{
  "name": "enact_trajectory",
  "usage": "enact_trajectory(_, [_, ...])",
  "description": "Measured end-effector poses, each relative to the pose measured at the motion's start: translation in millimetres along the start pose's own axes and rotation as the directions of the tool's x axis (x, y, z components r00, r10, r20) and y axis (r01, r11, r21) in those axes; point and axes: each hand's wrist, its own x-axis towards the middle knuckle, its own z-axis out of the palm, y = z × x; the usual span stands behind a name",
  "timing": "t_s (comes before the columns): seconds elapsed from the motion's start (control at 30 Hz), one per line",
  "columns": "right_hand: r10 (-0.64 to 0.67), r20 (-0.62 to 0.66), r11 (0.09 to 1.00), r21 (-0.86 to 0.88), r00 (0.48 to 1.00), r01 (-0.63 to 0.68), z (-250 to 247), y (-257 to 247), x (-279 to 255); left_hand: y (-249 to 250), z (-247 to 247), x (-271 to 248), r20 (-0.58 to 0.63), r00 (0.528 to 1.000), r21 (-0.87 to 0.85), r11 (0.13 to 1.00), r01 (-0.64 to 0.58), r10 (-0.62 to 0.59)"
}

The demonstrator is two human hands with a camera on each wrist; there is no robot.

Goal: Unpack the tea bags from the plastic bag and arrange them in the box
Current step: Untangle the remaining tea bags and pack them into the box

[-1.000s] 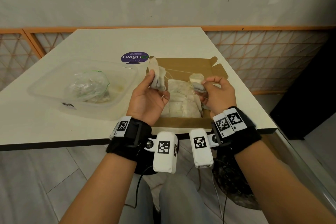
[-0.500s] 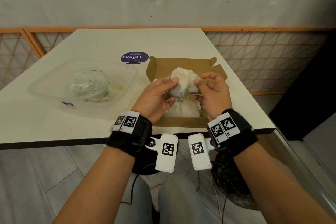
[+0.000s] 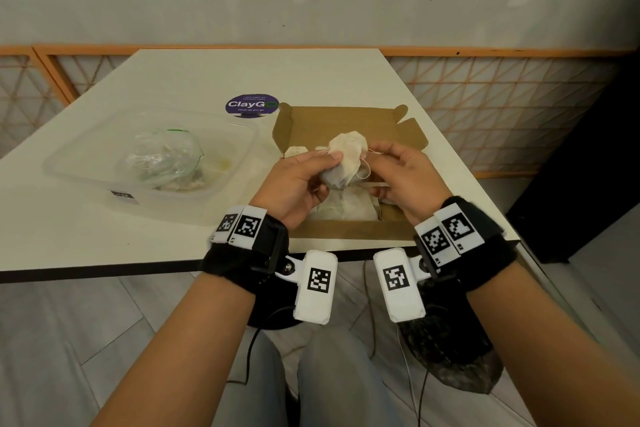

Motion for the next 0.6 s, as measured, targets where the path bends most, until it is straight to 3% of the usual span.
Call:
enact_trajectory(0.1, [0.003, 0.042, 0.999, -0.044, 0.999, -0.001, -2.9, -5.4, -2.7, 0.9, 0.2, 0.1, 0.031, 0.999, -0.013, 1.000, 0.011, -0.011])
enact_trajectory(0.33, [0.082, -0.038, 0.974, -0.210, 0.996, -0.088, -18.1, -9.3, -3.5, 4.9, -4.7, -1.9, -0.037, 0.999, -0.239, 0.971, -0.016, 0.007])
enact_trajectory(0.53, [0.134, 0.086, 0.894, -0.440, 0.987, -0.083, -14.9, -7.1, -12.5, 4.0, -2.8, -2.0, -0.059, 0.998, -0.232, 0.972, -0.043, 0.029])
enact_trajectory(0.6, [0.168, 0.098, 0.815, -0.574, 0.981, -0.082, -14.2, -6.5, -11.7, 3.7, -3.4, -1.9, -0.065, 0.997, -0.231, 0.972, -0.045, 0.031])
